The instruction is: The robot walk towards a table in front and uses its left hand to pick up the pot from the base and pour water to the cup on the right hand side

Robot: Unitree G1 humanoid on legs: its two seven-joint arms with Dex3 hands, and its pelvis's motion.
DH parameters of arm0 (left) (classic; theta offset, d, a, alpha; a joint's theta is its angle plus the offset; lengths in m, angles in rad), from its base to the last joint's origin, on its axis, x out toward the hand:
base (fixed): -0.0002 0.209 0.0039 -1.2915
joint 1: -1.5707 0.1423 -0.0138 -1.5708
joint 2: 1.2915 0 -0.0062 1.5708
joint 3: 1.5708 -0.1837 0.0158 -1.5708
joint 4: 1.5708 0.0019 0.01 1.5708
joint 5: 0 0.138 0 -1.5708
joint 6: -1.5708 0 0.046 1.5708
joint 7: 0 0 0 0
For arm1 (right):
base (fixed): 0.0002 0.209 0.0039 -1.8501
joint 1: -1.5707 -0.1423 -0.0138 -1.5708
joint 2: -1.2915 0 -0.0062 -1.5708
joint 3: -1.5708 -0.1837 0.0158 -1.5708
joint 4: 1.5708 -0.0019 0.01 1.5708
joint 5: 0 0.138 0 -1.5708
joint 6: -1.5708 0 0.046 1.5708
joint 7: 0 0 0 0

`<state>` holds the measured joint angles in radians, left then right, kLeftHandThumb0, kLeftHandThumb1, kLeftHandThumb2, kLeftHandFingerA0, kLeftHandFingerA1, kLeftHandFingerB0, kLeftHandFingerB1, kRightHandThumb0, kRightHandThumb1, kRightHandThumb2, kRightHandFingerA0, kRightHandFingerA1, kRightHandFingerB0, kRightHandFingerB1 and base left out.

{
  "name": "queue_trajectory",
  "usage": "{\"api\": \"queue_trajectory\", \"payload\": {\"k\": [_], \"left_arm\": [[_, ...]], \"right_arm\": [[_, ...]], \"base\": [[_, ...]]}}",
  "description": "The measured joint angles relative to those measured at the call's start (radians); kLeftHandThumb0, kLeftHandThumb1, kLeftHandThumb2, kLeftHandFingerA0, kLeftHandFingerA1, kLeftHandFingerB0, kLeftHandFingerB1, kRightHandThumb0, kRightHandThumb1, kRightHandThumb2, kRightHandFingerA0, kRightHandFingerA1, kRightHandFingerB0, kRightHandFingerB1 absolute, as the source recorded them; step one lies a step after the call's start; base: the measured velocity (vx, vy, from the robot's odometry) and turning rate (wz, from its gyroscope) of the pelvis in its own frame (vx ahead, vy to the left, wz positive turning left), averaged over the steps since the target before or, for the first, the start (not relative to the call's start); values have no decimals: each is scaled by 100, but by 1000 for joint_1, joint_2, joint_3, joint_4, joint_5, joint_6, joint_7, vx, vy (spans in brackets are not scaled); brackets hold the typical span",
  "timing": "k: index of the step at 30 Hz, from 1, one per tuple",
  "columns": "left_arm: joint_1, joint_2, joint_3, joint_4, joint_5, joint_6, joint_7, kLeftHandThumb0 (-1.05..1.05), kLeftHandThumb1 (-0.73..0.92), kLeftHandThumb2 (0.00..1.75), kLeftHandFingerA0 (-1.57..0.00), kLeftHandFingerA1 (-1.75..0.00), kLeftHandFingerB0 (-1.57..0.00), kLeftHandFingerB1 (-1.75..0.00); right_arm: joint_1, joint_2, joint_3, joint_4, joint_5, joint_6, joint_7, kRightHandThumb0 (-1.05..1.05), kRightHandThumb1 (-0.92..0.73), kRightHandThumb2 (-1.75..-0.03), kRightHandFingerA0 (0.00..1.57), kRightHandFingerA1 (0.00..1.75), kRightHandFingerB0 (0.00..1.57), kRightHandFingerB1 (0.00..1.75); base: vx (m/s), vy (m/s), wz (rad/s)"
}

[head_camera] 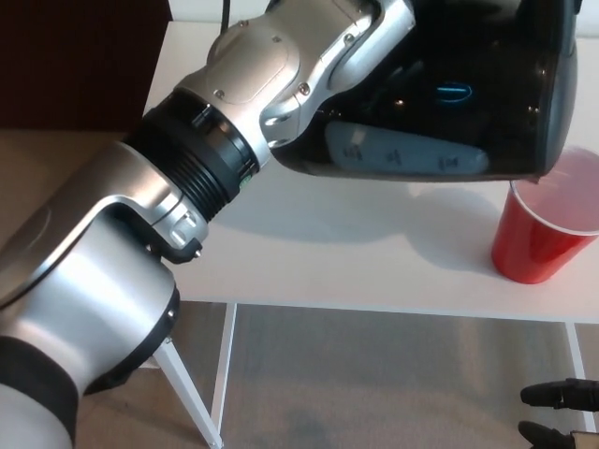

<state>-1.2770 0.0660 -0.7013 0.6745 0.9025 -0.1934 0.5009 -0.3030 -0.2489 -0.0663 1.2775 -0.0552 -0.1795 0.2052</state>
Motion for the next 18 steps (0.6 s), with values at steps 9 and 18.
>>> {"api": "queue_trajectory", "payload": {"k": [9,18], "left_arm": [[-54,-18,-68,100,63,-13,116,-39,54,60,-105,-165,-91,-55],[-92,3,-117,83,121,-31,121,-54,43,68,-111,-152,-83,-56]], "right_arm": [[-3,0,-1,3,-2,0,0,-58,-21,-77,88,78,64,66],[-11,-1,12,3,-16,1,-6,-56,-20,-77,87,79,63,66]], "base": [[0,0,0],[0,0,0]]}}
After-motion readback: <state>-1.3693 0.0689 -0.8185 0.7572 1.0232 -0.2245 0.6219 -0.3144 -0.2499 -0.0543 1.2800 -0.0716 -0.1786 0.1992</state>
